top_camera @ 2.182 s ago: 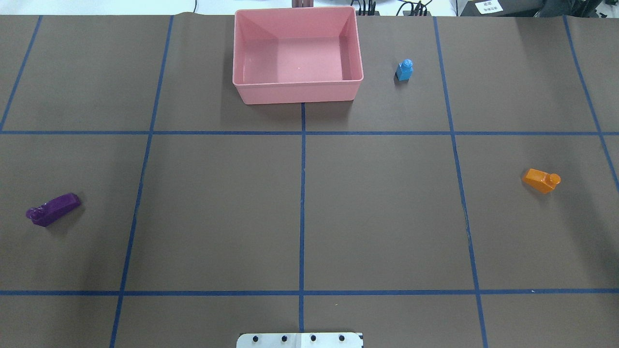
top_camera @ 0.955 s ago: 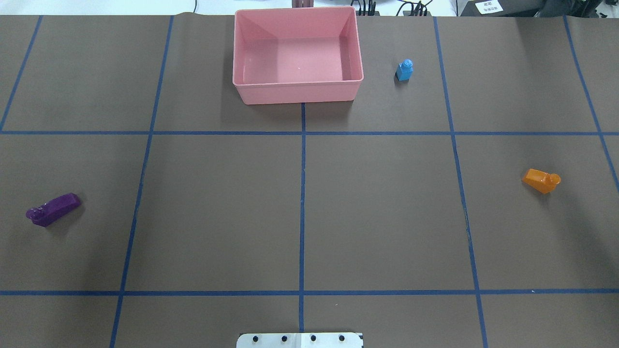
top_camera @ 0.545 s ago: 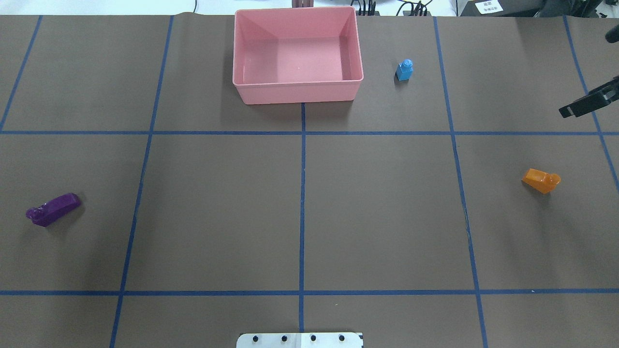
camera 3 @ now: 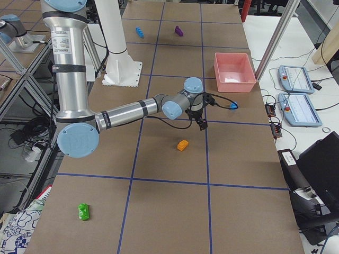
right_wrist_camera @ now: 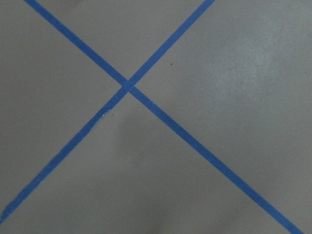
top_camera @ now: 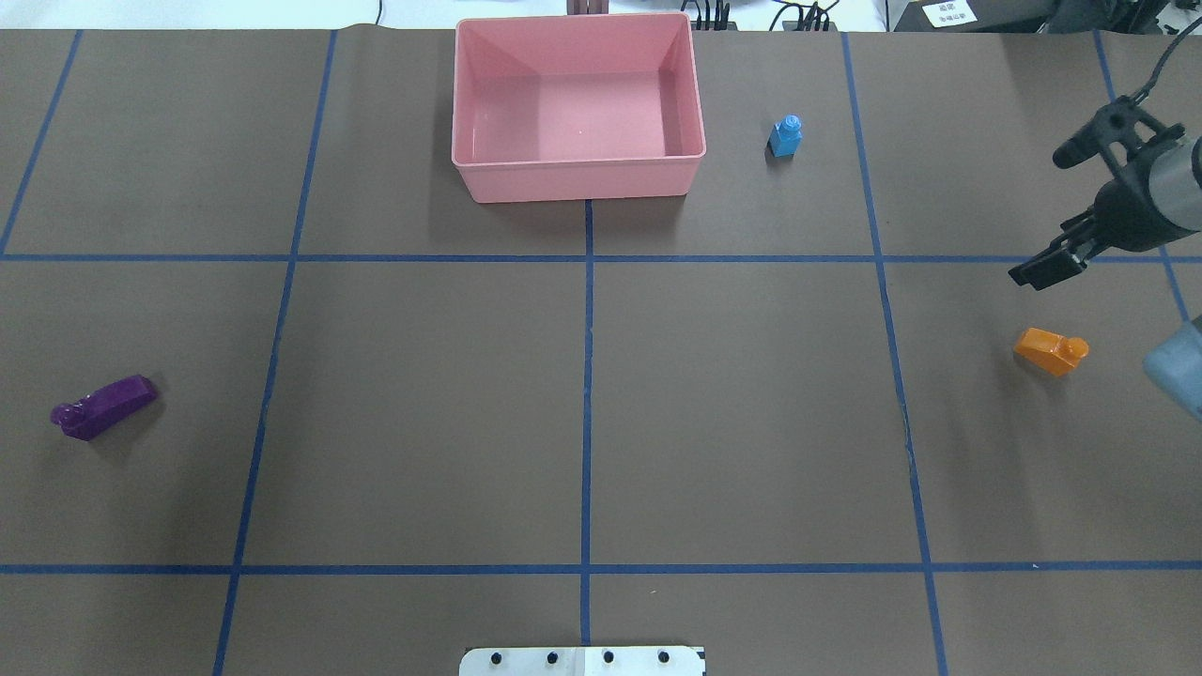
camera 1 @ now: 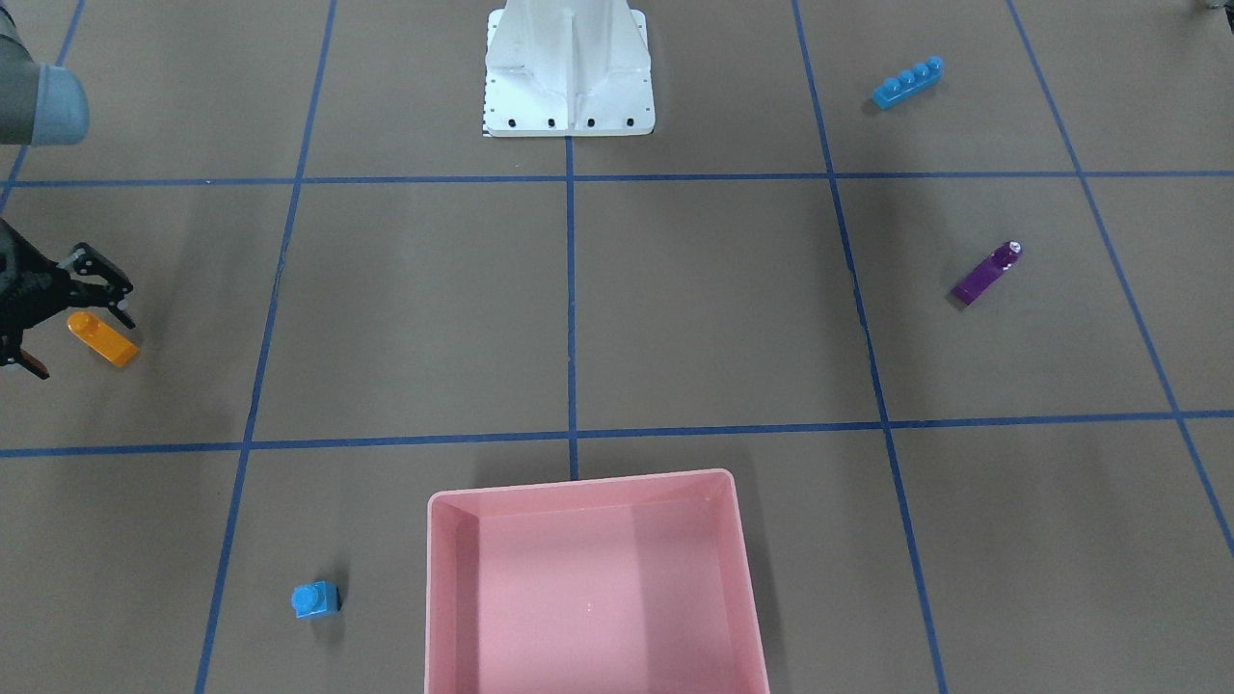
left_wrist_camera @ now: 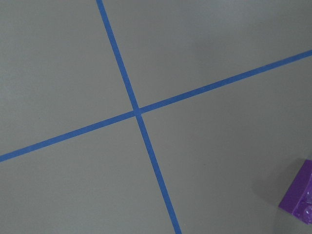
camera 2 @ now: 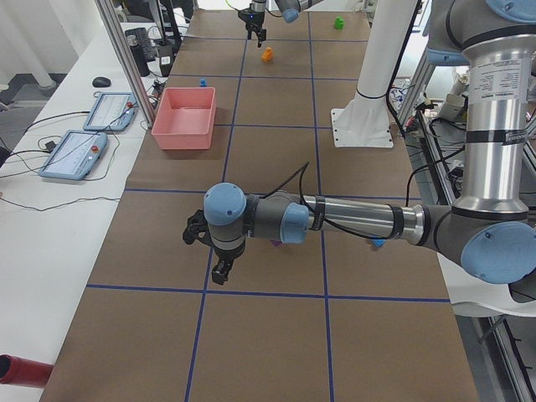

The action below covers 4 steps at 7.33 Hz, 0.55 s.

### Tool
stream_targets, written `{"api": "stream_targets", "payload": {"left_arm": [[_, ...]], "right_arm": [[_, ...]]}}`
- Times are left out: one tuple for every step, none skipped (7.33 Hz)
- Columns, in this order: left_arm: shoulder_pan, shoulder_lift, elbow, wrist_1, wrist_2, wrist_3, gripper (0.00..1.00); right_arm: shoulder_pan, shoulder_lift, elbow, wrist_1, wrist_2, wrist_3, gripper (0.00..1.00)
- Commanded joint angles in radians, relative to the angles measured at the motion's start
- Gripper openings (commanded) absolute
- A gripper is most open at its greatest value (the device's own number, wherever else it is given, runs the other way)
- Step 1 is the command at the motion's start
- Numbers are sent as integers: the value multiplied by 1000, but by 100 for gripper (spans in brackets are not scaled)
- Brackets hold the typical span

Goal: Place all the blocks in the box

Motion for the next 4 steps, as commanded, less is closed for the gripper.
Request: {"api": "stream_targets", "payload": {"left_arm": [[1, 0, -1, 0, 0, 0, 100], [1, 0, -3, 0, -2, 0, 100], [1, 0, -3, 0, 0, 0, 100], [1, 0, -1, 0, 0, 0, 100]], "right_arm": [[-20, -27, -85, 15, -14, -107, 99], [-21, -65, -91, 71, -9, -107, 99], [-23, -97, -91, 122, -3, -105, 99], [-40, -98, -102, 122, -5, -98, 96]]}}
